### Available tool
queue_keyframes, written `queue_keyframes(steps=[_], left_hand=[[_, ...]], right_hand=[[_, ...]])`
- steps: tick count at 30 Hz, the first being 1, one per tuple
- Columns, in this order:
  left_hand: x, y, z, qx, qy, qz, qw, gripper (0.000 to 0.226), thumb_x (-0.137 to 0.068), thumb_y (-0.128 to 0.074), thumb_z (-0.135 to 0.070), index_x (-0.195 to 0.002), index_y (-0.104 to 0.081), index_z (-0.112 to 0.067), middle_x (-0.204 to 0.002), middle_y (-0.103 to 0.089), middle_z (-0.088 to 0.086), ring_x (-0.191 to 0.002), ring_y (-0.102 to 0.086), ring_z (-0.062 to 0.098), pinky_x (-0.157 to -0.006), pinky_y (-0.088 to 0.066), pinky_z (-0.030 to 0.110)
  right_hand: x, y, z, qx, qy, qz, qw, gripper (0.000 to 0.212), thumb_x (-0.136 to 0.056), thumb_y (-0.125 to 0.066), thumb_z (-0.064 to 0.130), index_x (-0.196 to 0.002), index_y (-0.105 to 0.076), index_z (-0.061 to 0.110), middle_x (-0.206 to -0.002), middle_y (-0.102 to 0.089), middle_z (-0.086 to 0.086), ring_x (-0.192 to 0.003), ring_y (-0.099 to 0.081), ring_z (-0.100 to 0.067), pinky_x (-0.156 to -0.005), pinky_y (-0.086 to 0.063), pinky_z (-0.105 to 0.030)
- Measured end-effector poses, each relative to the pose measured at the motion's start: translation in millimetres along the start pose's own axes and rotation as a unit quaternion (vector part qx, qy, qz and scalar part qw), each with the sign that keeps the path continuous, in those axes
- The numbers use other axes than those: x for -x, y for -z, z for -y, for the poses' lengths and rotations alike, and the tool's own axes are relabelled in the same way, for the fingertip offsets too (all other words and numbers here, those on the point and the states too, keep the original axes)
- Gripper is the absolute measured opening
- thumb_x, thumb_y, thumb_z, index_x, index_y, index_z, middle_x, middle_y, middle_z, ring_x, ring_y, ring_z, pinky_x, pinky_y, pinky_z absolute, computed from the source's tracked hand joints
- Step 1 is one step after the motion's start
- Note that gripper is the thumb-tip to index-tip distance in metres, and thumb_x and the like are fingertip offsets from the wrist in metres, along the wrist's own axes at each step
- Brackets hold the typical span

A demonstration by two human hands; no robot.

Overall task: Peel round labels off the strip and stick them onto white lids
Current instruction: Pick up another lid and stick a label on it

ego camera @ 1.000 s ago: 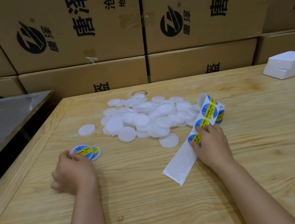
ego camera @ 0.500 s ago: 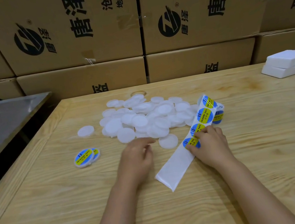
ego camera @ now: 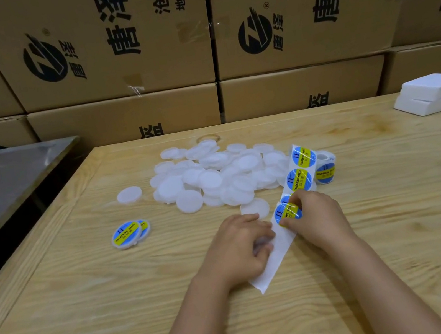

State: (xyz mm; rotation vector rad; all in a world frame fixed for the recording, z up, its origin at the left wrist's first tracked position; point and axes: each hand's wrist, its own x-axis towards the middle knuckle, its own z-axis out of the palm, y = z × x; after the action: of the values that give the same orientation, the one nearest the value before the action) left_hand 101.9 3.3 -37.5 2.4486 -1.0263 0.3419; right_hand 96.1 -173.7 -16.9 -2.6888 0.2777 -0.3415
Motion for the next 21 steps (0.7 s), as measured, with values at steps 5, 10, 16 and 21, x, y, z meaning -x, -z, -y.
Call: queue_keyframes(steps=[5, 10, 16, 21], left_hand=[[0.2, 0.9, 0.8, 0.007, 0.007, 0.001, 1.000, 0.029, -0.084, -0.062, -0.027, -0.112, -0.068, -0.023, -0.128, -0.059, -0.014, -0.133, -0.038, 0.008, -0.101, -0.016, 0.014], [0.7, 2.4, 0.7, 0.015, 0.010, -0.001, 1.000, 0.028, -0.083, -0.063, -0.025, -0.109, -0.069, -0.022, -0.126, -0.060, -0.013, -0.132, -0.040, 0.009, -0.100, -0.017, 0.014], [1.0, 2.4, 1.1, 0.022, 0.013, 0.001, 1.000, 0.026, -0.082, -0.064, -0.025, -0.107, -0.070, -0.021, -0.124, -0.061, -0.013, -0.132, -0.041, 0.009, -0.104, -0.025, 0.021], [0.8, 1.2, 3.1, 0.043, 0.021, -0.002, 0.999, 0.025, -0.081, -0.065, -0.026, -0.105, -0.070, -0.021, -0.123, -0.062, -0.011, -0.131, -0.042, 0.007, -0.103, -0.028, 0.021]], right_hand=[[1.5, 2.7, 2.9, 0.066, 0.021, -0.045, 0.997, 0.016, -0.087, -0.056, 0.025, -0.097, -0.067, 0.017, -0.094, -0.070, -0.005, -0.092, -0.059, -0.029, -0.074, -0.044, -0.032], [2.0, 2.4, 7.2, 0.047, 0.017, -0.048, 0.998, 0.015, -0.087, -0.055, 0.023, -0.084, -0.065, 0.012, -0.084, -0.067, -0.007, -0.083, -0.058, -0.028, -0.064, -0.043, -0.034], [5.8, 10.8, 12.3, -0.094, -0.025, -0.026, 0.995, 0.027, -0.086, -0.060, 0.029, -0.065, -0.053, 0.015, -0.066, -0.060, -0.001, -0.074, -0.055, -0.024, -0.058, -0.032, -0.029], [7.7, 24.9, 17.9, -0.261, -0.100, 0.008, 0.960, 0.041, -0.080, -0.057, 0.029, -0.064, -0.055, -0.008, -0.065, -0.060, -0.021, -0.061, -0.043, -0.023, -0.056, -0.030, -0.032]])
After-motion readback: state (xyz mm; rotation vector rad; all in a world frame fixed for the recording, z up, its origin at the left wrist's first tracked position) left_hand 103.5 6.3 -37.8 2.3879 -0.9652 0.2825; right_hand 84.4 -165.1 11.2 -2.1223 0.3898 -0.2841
